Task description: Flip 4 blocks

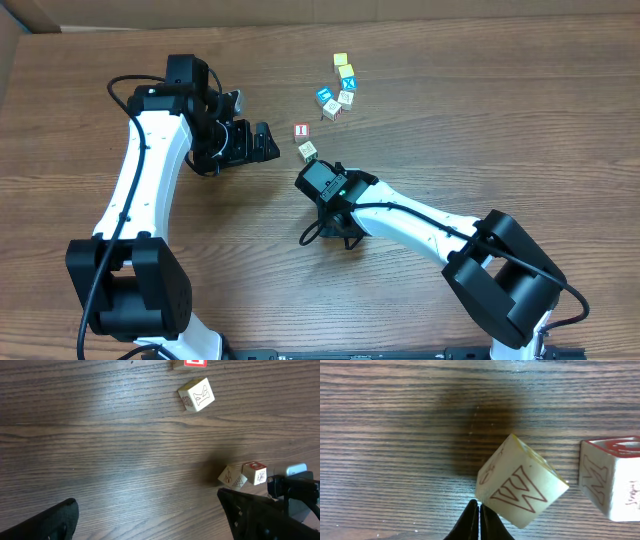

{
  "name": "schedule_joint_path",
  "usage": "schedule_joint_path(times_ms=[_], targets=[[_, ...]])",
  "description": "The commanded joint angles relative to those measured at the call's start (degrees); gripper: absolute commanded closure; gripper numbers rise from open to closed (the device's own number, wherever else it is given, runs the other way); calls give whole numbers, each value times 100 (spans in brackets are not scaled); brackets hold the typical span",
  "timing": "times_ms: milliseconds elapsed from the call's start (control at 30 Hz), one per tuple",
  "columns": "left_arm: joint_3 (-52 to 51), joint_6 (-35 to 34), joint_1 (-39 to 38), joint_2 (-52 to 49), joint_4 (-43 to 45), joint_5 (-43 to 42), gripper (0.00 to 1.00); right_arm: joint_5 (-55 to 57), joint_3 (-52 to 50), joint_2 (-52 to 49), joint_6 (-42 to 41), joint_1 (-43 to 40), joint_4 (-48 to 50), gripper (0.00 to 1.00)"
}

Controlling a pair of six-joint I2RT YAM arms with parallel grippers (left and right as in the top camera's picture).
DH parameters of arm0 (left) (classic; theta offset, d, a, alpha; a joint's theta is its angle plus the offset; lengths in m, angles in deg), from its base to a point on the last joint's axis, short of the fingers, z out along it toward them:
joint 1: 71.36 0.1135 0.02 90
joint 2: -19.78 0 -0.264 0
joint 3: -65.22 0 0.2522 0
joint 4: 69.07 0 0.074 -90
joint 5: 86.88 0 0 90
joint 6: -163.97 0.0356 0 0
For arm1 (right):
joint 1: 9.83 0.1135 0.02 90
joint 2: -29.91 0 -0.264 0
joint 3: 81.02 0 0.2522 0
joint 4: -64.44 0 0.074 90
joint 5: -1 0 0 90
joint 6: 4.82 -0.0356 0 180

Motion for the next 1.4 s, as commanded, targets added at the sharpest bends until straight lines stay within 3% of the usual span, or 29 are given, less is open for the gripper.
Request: schedule_joint_path(times_ms=[0, 233, 1033, 1367], targets=[[114, -83, 26, -76, 4, 42, 0, -380, -24, -4, 195, -2, 254, 95], [114, -83, 26, -76, 4, 42, 0, 140, -26, -7, 505, -7, 872, 95], [114, -83, 26, -76, 4, 42, 0, 437, -101, -4, 503, -2, 109, 91], [114, -83, 26, -76, 7, 42, 0, 564, 15, -4, 721, -11, 629, 90]])
